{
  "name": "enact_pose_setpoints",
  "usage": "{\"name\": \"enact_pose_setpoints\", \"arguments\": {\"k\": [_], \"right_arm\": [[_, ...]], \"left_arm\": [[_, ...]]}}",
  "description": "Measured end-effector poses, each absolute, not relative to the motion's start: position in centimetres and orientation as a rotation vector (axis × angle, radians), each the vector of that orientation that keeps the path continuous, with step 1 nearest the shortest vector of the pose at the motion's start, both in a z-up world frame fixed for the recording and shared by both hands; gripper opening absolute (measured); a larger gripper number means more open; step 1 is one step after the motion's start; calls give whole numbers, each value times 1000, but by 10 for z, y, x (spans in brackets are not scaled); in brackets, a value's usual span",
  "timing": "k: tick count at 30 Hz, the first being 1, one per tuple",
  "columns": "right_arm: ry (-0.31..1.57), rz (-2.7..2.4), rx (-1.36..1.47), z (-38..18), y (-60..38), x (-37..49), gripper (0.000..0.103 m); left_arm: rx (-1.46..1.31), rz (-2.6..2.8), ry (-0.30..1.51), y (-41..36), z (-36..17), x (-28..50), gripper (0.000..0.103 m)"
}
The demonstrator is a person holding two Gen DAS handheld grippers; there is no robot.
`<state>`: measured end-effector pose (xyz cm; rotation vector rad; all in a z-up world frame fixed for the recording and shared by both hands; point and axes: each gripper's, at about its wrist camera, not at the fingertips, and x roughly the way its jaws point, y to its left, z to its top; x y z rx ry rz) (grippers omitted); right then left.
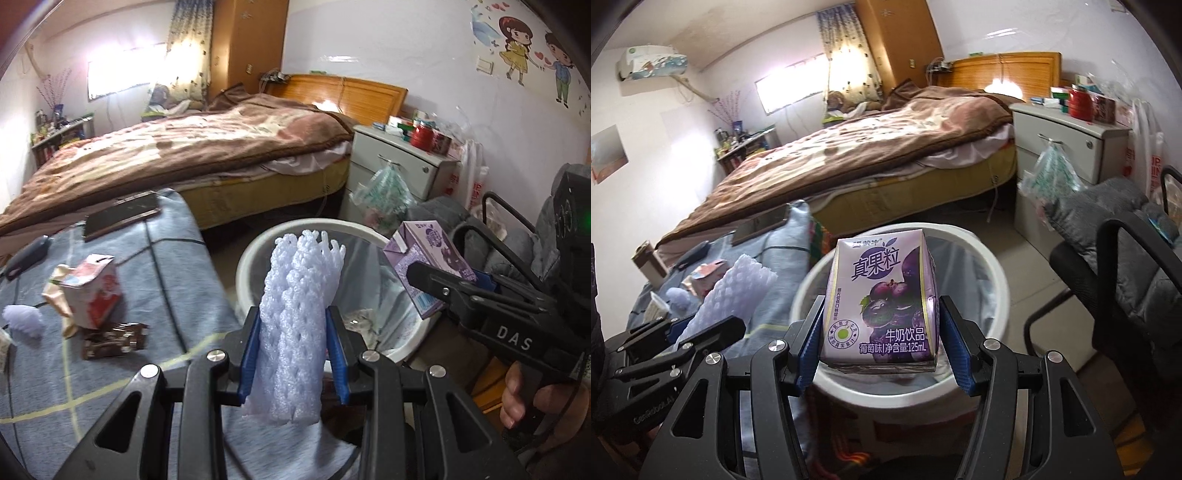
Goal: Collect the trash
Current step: 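Carry the purple carton and the foam net over the white bin, then open both tools to drop the carton and foam net into the bin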
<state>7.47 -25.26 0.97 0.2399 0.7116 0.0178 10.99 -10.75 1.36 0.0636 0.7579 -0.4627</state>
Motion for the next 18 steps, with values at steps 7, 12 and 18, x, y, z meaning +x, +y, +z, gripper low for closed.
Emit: {"name": "enact_pose_setpoints", "arguments": {"k": [7,12,18], "right_arm": [[752,-19,247,-4,-272,80,60],[783,-34,221,-9,-277,86,60],[819,-53,209,-18,-282,94,60]], "left_arm": [[73,-481,782,-130,3,115,35],[78,-490,804,-140,-4,120,36],[87,-494,833,-148,-12,127,36]]}}
